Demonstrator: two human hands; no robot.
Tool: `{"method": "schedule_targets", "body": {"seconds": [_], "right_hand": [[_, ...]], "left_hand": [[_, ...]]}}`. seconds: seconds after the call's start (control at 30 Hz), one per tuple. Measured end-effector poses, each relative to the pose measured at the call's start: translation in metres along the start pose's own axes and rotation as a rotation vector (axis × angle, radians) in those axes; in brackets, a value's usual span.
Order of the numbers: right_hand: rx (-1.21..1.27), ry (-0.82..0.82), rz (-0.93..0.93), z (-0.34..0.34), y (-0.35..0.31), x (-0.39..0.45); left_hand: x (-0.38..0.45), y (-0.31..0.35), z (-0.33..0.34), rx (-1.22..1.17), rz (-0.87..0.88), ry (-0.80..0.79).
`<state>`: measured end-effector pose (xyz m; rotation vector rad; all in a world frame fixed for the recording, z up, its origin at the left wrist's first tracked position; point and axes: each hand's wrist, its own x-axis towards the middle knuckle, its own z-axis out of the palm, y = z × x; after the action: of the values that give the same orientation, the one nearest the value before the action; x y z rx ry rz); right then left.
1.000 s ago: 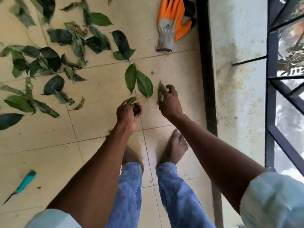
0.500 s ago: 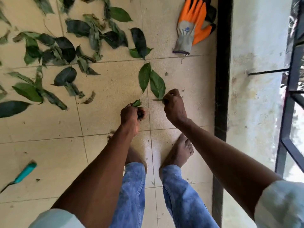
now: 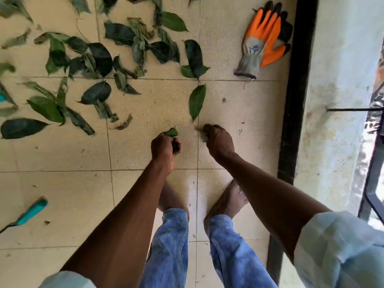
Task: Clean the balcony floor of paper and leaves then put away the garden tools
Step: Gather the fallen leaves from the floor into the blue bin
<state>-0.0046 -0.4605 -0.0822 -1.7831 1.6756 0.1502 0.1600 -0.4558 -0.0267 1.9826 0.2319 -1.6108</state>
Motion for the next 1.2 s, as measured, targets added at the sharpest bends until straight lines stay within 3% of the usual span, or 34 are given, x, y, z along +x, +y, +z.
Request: {"method": "schedule_targets", "body": {"seconds": [0.13, 0.27, 0.37, 0.63, 0.7, 0.8, 0.83, 0.93, 1.0, 1.2], "right_hand": [[0.143, 0.029, -0.041, -0.016, -0.022, 0.012], [-0.013, 0.039, -0.093, -0.028, -0.036, 0.059], [-0.084, -0.049, -0.092, -0.032, -0.042, 0.077], [-0.084, -0.075, -0.193, -0.009, -0.034, 0.03], [0.189, -0.039, 0.024, -0.011, -0.037, 0.022], [0.953, 0.004, 0.569, -0.037, -0.062, 0.012], [1.099, -0.032, 0.622, -0.048, -0.07, 0.009], [1.336, -0.335, 0.496, -0.087, -0.102, -0.004], [1.321, -0.417, 0.498, -0.11, -0.126, -0.011], [0.796, -0.15, 0.452, -0.138, -0.167, 0.004]], "left_hand": [[-0.002, 0.004, -0.008, -0.045, -0.024, 0.039], [0.0, 0.008, -0.015, -0.073, -0.017, -0.011], [0.008, 0.01, -0.021, -0.058, -0.03, 0.01], [0.016, 0.011, -0.037, 0.019, -0.062, 0.06], [0.01, 0.012, -0.038, -0.006, -0.062, 0.019], [-0.004, 0.016, -0.042, -0.042, -0.039, -0.019], [-0.01, 0.019, -0.042, -0.076, -0.041, -0.031], [-0.034, 0.036, -0.038, -0.221, -0.097, -0.13], [-0.052, 0.053, -0.034, -0.289, -0.131, -0.202], [-0.079, 0.102, -0.01, -0.476, -0.129, -0.315]]}}
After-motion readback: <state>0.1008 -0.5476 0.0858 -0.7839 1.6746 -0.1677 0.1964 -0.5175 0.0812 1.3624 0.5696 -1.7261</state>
